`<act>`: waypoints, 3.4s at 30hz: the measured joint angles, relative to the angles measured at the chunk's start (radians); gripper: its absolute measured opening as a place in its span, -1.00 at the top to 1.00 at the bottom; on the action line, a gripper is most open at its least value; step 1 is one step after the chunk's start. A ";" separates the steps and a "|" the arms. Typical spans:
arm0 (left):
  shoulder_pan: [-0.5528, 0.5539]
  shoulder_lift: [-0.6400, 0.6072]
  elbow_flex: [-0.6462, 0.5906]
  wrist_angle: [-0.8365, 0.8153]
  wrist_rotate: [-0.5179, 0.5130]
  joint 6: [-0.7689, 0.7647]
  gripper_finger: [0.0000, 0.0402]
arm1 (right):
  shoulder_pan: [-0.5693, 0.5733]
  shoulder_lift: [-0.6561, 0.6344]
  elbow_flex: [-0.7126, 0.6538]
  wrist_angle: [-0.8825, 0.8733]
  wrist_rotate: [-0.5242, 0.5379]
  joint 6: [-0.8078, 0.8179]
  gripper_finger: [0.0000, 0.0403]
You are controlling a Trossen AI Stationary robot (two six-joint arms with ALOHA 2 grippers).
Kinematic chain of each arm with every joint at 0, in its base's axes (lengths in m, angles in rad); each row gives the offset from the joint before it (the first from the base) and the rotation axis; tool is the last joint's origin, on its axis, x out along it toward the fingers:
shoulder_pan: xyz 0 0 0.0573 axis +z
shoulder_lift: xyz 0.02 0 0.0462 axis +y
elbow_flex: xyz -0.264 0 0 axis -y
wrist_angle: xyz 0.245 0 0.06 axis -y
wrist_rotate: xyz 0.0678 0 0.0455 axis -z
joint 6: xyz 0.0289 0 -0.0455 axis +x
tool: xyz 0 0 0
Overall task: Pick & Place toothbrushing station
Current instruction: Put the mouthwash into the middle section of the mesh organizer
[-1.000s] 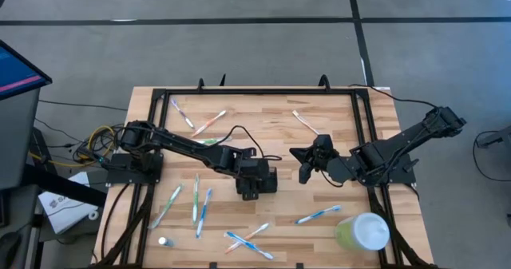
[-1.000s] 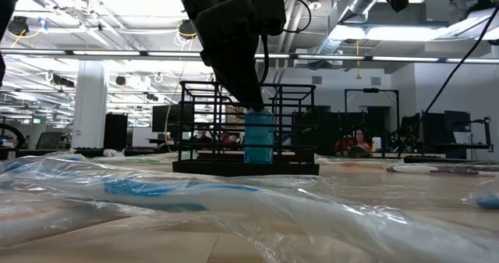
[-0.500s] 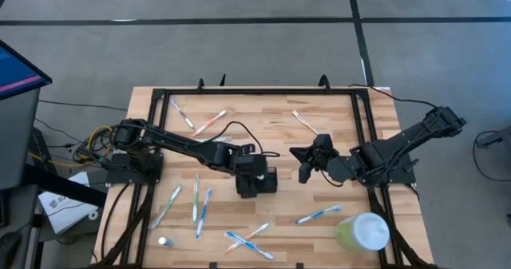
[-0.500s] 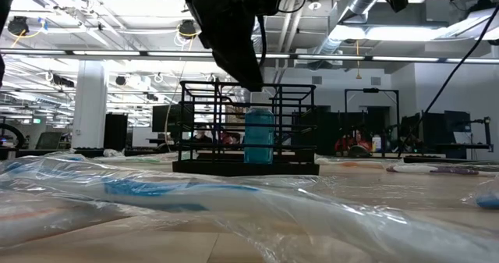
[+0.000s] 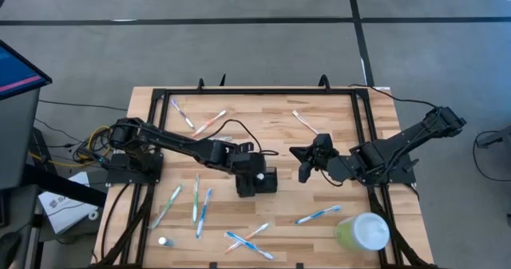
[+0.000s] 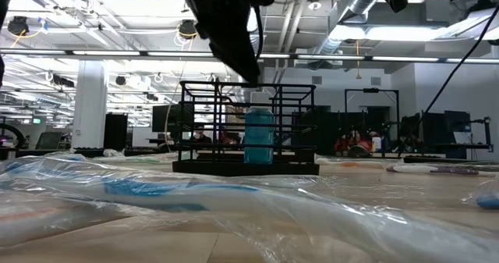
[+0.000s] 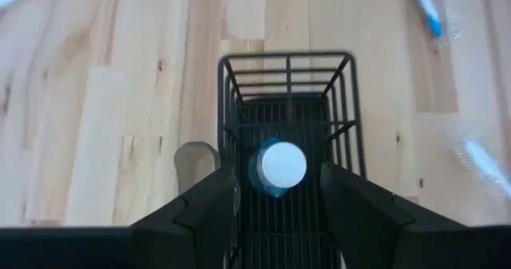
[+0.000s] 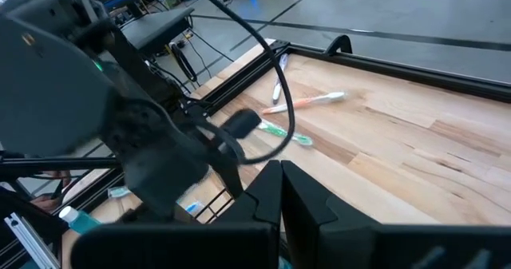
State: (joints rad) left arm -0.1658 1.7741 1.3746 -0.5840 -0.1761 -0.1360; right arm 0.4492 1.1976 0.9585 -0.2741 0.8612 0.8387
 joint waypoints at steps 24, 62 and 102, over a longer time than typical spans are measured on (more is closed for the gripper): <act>-0.001 -0.041 0.000 -0.076 0.020 -0.026 0.10 | -0.007 0.000 0.000 0.000 0.000 0.000 1.00; -0.272 -0.229 -0.004 -0.331 0.089 -0.414 0.10 | 0.022 0.000 0.000 0.052 -0.094 -0.030 1.00; -1.053 -0.283 -0.087 -0.546 0.018 -0.577 0.10 | 0.039 0.001 0.000 0.130 -0.101 0.079 1.00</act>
State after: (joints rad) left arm -1.2187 1.4914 1.2876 -1.1305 -0.1582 -0.7134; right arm 0.4877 1.1988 0.9585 -0.1442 0.7605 0.9180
